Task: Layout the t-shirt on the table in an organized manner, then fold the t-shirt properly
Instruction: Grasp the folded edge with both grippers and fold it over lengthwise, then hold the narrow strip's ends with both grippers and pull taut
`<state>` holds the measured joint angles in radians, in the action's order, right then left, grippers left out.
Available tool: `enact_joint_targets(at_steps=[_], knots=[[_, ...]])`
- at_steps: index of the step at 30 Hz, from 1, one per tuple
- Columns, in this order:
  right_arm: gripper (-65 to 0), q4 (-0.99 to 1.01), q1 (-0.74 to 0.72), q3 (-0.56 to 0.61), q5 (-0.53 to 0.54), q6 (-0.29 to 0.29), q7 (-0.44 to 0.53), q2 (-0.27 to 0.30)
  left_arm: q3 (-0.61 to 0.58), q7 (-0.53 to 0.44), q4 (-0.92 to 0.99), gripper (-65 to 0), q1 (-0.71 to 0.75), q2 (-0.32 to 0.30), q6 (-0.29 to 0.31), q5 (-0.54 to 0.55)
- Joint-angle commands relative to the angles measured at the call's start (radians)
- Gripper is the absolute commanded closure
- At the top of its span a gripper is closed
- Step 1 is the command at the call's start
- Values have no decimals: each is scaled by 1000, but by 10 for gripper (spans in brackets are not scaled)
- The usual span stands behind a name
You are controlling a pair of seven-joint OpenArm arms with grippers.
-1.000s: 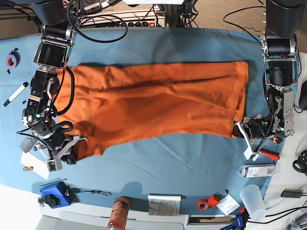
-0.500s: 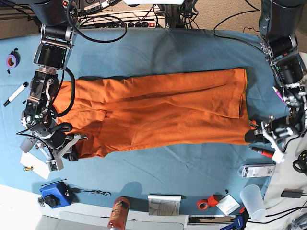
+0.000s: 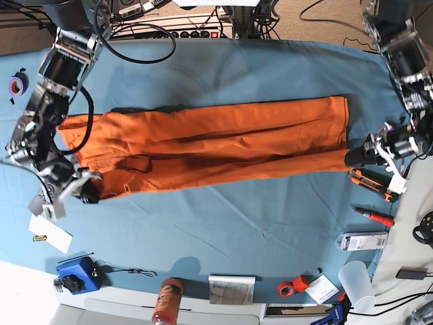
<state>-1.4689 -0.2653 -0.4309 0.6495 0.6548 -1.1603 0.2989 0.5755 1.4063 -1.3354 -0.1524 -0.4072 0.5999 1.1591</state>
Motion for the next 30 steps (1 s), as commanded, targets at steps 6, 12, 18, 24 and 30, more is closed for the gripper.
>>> enact_joint_targets(at_steps=[6, 12, 18, 24, 30], knots=[[0, -17, 89, -60, 55, 11, 12, 17, 3, -10, -159, 0, 95, 6, 4, 31], [0, -17, 158, -94, 68, 11, 14, 17, 4, -10, -159, 0, 160, 58, 3, 31], [0, -17, 178, -109, 56, 11, 16, 16, 4, -10, -159, 0, 170, 82, 3, 8], [0, -16, 183, -109, -80, 2, 76, 14, 4, -10, -159, 0, 172, 82, -5, -44], [0, -15, 193, -107, -92, 2, 82, 11, 4, -10, -159, 0, 180, 82, -8, -45]])
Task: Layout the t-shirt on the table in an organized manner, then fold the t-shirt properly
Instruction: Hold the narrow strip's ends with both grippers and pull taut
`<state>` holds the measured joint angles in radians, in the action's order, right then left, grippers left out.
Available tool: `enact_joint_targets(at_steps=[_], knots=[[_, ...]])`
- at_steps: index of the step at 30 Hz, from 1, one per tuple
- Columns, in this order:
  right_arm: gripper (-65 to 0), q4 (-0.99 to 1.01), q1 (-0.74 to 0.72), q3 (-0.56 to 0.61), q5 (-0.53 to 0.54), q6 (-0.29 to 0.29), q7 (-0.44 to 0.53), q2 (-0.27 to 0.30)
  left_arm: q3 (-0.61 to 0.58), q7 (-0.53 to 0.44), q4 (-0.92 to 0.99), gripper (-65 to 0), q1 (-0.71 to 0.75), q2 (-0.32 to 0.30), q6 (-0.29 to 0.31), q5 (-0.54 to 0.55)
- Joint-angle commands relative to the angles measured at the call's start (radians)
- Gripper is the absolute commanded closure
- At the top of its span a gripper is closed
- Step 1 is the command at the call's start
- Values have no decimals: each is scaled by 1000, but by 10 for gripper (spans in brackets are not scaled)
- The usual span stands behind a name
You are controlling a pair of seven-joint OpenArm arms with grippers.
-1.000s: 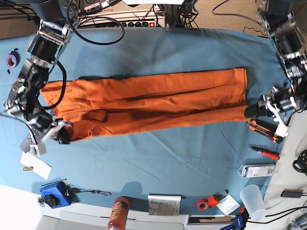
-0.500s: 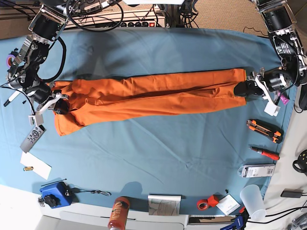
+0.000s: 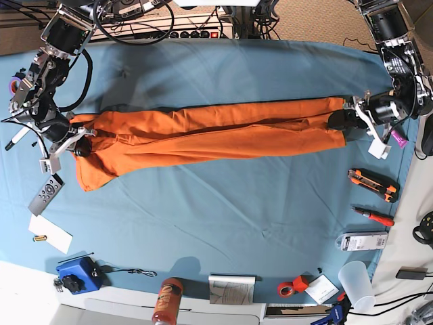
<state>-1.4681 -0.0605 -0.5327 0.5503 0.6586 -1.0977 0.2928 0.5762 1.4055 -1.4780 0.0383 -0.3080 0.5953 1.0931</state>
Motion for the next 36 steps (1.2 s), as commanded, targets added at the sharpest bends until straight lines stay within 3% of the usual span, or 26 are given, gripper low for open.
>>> enact_joint_targets(at_steps=[1, 6, 7, 8, 11, 13, 18, 25, 31, 36], knots=[[0, -16, -8, -5, 7, -2, 21, 14, 3, -9, -16, 0, -10, -16, -3, 22], [0, -16, 3, -5, 10, 3, -13, 15, 3, -9, -16, 0, -10, -16, -1, 23], [0, -16, 3, -5, 10, 7, -28, 15, 3, -9, -16, -31, -10, -16, 2, 22], [-1, -16, 3, -5, 10, 13, -35, 15, 3, -9, -16, -106, -8, -16, 2, 23], [-130, -16, 5, -5, 10, 40, -39, 15, 3, -9, -18, -304, -2, -17, 1, 34], [-159, -16, 5, -5, 10, 40, -39, 15, 3, -9, -19, -350, -2, -16, 1, 37], [-159, -16, 6, -5, 10, 40, -40, 15, 3, -9, -56, -350, -2, -16, -4, -36], [-159, -16, 5, -5, 10, 39, -39, 15, 3, -83, -212, -350, -2, -16, -105, -270], [-159, -16, 5, -5, 10, 19, -39, 15, 2, -105, -220, -350, 5, 30, -190, -303], [-159, -16, 5, -5, 10, 18, -39, 15, 2, -106, -220, -350, 43, 95, -207, -323]])
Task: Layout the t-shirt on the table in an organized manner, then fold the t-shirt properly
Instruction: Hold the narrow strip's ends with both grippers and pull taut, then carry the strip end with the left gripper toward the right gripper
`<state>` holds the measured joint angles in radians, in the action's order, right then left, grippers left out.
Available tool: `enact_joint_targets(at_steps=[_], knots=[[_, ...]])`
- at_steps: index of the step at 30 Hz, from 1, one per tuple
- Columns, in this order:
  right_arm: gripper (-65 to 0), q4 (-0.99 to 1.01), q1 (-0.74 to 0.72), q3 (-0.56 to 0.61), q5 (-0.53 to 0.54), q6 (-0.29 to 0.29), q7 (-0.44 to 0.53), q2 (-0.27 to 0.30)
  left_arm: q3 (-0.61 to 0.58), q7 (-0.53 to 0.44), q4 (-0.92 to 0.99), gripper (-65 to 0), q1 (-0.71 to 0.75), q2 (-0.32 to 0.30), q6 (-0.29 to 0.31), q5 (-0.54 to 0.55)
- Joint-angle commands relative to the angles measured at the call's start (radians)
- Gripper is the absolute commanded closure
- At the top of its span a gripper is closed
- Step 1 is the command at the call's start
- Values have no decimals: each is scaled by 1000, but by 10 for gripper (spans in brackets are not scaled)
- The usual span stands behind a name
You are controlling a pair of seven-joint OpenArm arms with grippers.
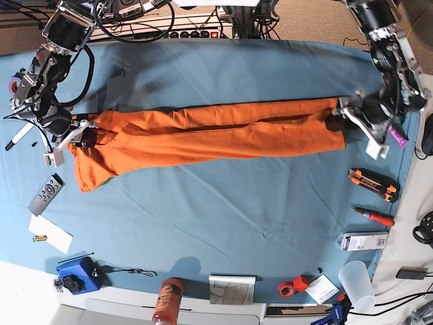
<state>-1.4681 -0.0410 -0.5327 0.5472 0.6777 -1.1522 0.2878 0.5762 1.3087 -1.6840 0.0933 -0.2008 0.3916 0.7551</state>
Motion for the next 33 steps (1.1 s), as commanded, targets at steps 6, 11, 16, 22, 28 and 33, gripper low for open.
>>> enact_joint_targets(at_steps=[6, 11, 16, 22, 28, 33], knots=[[-159, -16, -14, -5, 13, -2, 16, 20, 2, -25, -6, -349, 10, 21, -3, 3], [-159, -16, -14, -5, 14, -2, 20, 20, -18, -27, 53, -345, 10, 30, -7, 0], [-159, -16, -14, -5, 14, -2, 24, 20, -60, -27, 72, -190, 8, 29, -36, 0], [-159, -16, -14, -5, 41, -2, 26, 20, -61, -24, 66, 0, 8, 28, -29, -24], [-159, -19, -14, -6, 228, 20, 16, 20, -55, -24, 39, 0, 6, -56, -29, -68], [-159, -19, -14, -6, 323, 20, -21, 20, 19, -27, 39, 0, 6, -165, -29, -64]])
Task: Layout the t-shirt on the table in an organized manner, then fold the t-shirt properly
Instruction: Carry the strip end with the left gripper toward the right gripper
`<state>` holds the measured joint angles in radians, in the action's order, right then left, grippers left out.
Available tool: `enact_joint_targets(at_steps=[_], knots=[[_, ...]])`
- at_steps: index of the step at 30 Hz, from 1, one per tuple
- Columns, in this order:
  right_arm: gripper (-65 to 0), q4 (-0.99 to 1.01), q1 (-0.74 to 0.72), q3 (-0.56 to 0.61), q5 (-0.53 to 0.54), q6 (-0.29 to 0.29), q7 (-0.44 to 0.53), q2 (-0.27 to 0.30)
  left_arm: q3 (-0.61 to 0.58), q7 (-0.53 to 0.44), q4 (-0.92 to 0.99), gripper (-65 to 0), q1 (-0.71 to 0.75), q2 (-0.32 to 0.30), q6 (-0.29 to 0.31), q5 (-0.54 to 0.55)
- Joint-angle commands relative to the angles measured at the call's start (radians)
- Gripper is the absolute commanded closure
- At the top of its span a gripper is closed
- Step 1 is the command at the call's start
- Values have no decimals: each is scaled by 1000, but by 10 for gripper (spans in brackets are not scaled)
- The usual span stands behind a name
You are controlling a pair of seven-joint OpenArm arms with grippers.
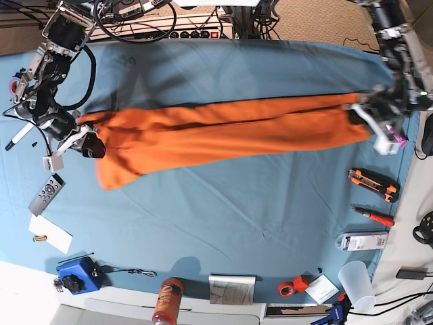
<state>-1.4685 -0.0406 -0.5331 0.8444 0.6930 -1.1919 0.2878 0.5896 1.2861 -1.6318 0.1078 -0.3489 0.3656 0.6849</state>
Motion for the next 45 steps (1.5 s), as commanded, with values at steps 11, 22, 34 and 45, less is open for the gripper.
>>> enact_joint_targets(at_steps=[11, 22, 34, 45], knots=[[-159, -18, -15, -6, 48, 5, 13, 20, 64, 52, -50, 0, -2, -93, 108, 245], [-159, -18, -15, -6, 35, 5, 14, 20, -47, -30, -459, 0, 83, 84, 131, 175], [-159, -18, -14, -6, 25, 5, 14, 20, -528, -128, -478, 0, 7, 230, -58, -320], [-159, -18, -15, -6, 26, 5, 18, 20, -824, -196, -476, 0, -28, 336, -138, -611]])
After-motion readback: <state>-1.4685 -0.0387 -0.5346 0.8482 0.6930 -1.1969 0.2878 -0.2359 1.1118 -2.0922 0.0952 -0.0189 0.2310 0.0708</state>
